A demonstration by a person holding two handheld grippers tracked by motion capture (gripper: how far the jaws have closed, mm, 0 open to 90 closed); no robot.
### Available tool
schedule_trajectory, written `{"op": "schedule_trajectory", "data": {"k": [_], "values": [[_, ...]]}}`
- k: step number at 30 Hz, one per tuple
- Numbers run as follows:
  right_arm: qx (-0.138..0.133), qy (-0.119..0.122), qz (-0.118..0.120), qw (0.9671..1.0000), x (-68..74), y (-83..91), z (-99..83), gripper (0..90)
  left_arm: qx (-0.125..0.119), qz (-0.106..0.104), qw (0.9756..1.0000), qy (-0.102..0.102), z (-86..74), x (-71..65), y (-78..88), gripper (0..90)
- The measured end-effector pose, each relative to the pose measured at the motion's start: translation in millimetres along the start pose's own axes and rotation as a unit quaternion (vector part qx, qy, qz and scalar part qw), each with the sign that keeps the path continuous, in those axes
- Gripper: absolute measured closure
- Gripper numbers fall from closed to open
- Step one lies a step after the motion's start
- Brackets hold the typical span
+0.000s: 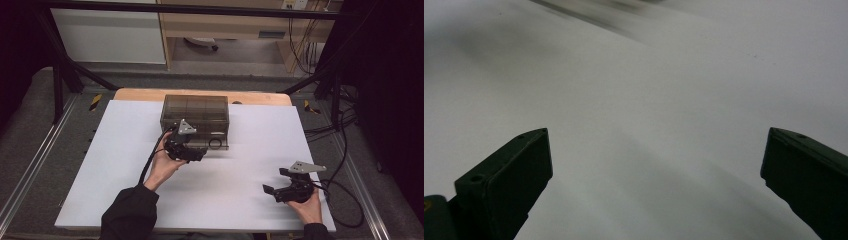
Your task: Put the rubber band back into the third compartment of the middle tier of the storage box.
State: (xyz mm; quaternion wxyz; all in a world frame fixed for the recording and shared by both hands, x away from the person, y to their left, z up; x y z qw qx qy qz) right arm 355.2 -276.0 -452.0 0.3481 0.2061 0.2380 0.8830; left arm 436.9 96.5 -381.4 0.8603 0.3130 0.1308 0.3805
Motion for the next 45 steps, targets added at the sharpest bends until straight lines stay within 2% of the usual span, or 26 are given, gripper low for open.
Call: {"op": "schedule_trajectory", "data": {"k": [12,18,20,22,24,26,45], "values": [[-0.001,-0.001,0.000,1.0000,0.0,-0.1,0.0,0.9,-0.003,0.007,0.9999,0.014,-25.0,14.1,21.6,11.4],[0.000,-0.001,0.000,1.0000,-0.1,-0.3,0.1,0.9,-0.007,0.012,0.9998,0.013,-40.4,21.3,31.2,9.1],[-0.001,-0.001,0.000,1.0000,-0.1,-0.3,0.1,0.8,-0.012,0.010,0.9999,0.006,-45.7,24.8,33.5,8.9],[-0.001,0.000,0.000,1.0000,-0.2,-0.5,0.0,0.9,-0.004,0.016,0.9997,0.016,-52.0,26.2,38.0,8.8],[0.000,-0.001,0.000,1.0000,-0.1,-0.4,0.0,0.9,-0.012,0.017,0.9997,0.011,-57.0,30.0,40.9,8.8],[-0.001,-0.001,0.000,1.0000,-0.2,-0.5,0.0,0.9,-0.012,0.017,0.9996,0.021,-62.7,31.9,45.2,8.8],[0.000,-0.005,-0.001,1.0000,0.1,-0.6,0.0,0.9,-0.014,0.043,0.9978,0.050,-115.8,53.2,77.1,8.8]]}}
Point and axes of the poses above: each handheld gripper's, and its own axes: y roughly backward along the jaws, z roughly out of its top, x roughly to its left, the point moved 1 cm from there along -y, roughly forward along the jaws, and after that the axes turned 2 degrees about z, right-handed, at the moved point
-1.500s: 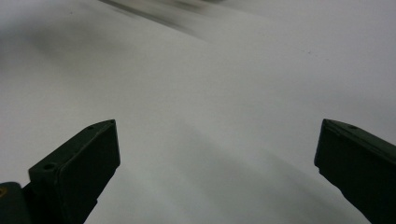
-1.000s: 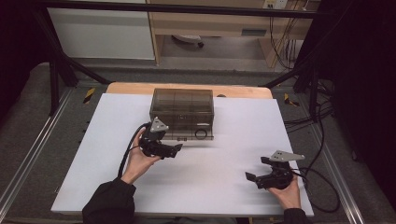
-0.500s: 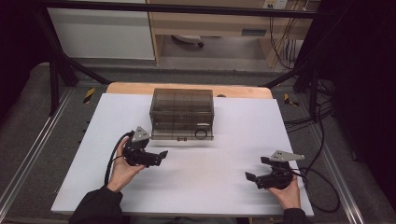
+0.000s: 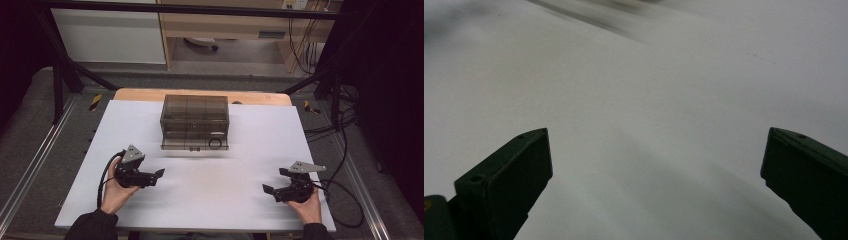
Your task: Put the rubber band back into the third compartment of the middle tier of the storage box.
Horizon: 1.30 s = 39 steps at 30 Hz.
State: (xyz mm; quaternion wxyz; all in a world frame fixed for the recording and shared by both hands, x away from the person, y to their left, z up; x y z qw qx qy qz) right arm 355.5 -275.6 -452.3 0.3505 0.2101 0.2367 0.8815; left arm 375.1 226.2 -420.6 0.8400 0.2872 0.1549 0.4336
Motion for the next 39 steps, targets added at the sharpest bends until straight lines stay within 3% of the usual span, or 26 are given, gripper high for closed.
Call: {"op": "schedule_trajectory", "data": {"k": [3,4,8,17,23,39], "values": [[0.000,-0.001,0.000,1.0000,0.0,-0.1,0.0,0.9,-0.002,0.003,1.0000,0.002,-6.8,3.6,4.4,8.8],[0.000,-0.001,0.000,1.0000,0.0,-0.2,0.0,0.9,-0.013,0.008,0.9998,-0.015,-8.0,7.2,4.6,8.8],[0.000,-0.001,0.000,1.0000,0.1,-0.4,-0.1,0.9,-0.009,0.006,0.9999,-0.001,-17.7,10.2,9.3,8.8],[0.001,-0.001,0.000,1.0000,0.3,-0.6,-0.5,0.9,-0.008,0.008,0.9999,0.002,-39.9,21.7,17.5,9.0],[0.001,-0.001,0.001,1.0000,0.7,-0.6,-0.9,0.9,-0.002,0.006,0.9999,0.015,-54.9,29.4,22.9,8.9],[0.006,0.001,0.001,1.0000,0.9,-2.7,-1.4,0.9,0.002,0.001,0.9999,0.011,-61.0,31.5,22.8,8.6]]}}
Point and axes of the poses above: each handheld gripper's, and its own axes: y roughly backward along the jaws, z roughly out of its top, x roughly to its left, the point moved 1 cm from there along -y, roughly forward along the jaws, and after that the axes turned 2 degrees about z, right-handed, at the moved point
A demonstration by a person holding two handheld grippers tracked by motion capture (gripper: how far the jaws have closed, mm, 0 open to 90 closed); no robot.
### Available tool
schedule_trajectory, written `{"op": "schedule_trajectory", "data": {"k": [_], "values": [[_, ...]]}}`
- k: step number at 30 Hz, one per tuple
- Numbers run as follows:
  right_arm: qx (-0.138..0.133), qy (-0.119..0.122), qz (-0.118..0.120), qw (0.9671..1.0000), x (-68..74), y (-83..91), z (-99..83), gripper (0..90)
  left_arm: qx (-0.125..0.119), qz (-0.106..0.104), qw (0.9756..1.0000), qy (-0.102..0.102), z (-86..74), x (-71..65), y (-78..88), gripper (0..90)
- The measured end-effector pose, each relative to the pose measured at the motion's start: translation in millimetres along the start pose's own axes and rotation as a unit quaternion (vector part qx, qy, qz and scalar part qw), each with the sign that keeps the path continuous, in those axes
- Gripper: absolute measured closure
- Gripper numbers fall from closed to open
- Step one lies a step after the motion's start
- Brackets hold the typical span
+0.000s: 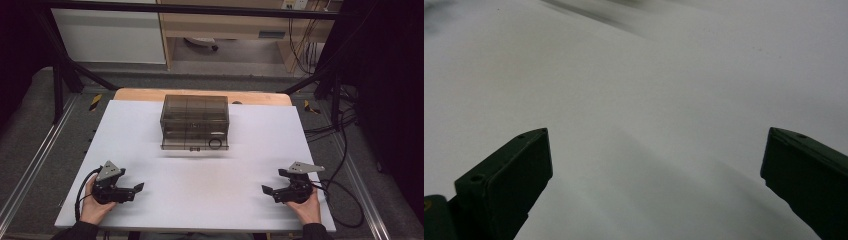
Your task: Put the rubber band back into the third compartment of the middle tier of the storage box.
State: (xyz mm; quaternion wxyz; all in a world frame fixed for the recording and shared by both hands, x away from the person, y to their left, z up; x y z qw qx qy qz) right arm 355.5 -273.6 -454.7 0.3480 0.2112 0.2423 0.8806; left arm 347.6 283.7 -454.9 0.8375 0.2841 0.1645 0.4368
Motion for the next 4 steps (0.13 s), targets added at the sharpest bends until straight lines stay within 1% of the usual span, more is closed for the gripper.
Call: {"op": "schedule_trajectory", "data": {"k": [4], "values": [[0.000,0.000,0.000,1.0000,0.1,0.1,0.0,0.9,0.002,0.000,1.0000,-0.001,-0.3,-0.4,-0.7,8.6]]}}
Point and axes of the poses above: each handheld gripper's, and its own axes: y roughly backward along the jaws, z roughly out of its top, x roughly to its left, the point moved 1 cm from there along -y, roughly forward along the jaws, and after that the axes turned 2 degrees about z, right-handed, at the moved point
